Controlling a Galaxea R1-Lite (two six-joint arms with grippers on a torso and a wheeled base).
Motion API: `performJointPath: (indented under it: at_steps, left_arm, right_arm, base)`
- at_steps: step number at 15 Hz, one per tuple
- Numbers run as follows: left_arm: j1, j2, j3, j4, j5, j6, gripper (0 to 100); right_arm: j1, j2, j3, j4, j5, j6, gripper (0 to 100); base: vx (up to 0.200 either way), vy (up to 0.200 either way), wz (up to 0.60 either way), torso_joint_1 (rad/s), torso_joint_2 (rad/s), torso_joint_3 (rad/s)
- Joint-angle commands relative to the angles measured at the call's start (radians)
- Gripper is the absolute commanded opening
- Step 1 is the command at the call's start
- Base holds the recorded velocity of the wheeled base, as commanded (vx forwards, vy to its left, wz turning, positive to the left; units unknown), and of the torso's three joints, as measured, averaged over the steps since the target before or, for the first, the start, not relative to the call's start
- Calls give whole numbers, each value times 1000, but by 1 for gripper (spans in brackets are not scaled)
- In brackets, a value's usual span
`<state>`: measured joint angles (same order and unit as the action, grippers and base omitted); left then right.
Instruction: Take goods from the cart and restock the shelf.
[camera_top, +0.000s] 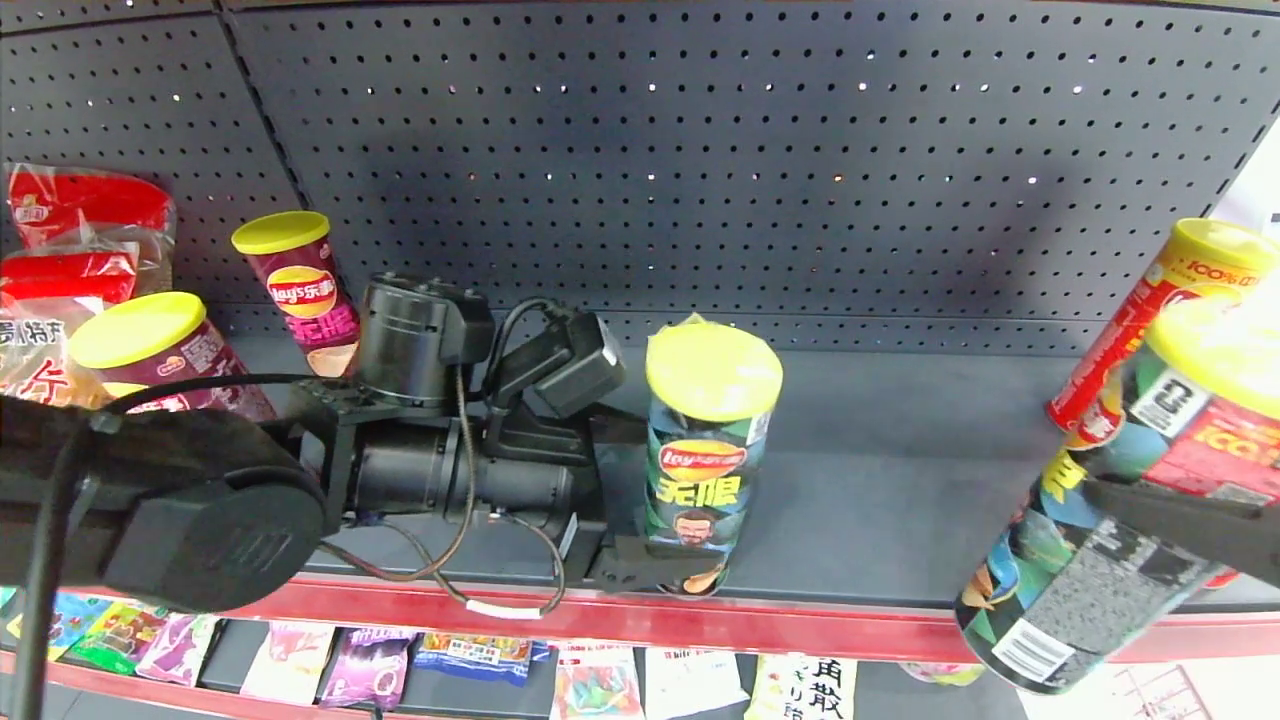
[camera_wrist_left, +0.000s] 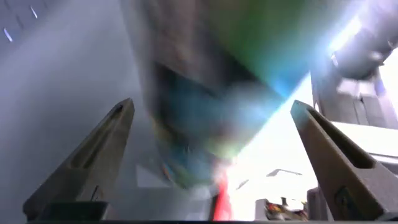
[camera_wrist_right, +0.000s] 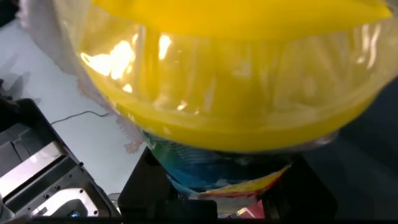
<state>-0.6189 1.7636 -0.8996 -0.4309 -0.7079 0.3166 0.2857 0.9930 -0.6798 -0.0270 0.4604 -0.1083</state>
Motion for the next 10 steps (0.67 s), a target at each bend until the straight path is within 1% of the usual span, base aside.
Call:
performJointPath:
  at_steps: [1,2,3,4,5,8,10]
  left_arm:
    - [19,-75,76,-6,1,1,100]
    - [21,-108,113,-6,1,1,100]
    - [25,-118,120,-6,1,1,100]
    - [51,-148,153,-6,1,1,100]
    - [73,-179,189,-5,1,1,100]
    - [134,-302,334,-5,15,1,100]
    - [163,-360,383,-5,22,-1,100]
  right_arm:
    - [26,153,-53,-48,-2,-2,0]
    - [30,223,-67,-113,-5,4,0]
    - [32,246,-73,-128,-5,2,0]
    - [39,312,-109,-172,-5,2,0]
    - [55,357,-144,-186,-6,2,0]
    - [89,475,-231,-195,-6,-5,0]
    - [95,543,-265,-246,-5,-5,0]
  base:
    - [0,0,0,0,0,0]
    - [0,0,0,0,0,0]
    - [0,0,0,0,0,0]
    - [0,0,0,0,0,0]
    - [0,0,0,0,0,0]
    - [0,0,0,0,0,0]
    - [0,0,0,0,0,0]
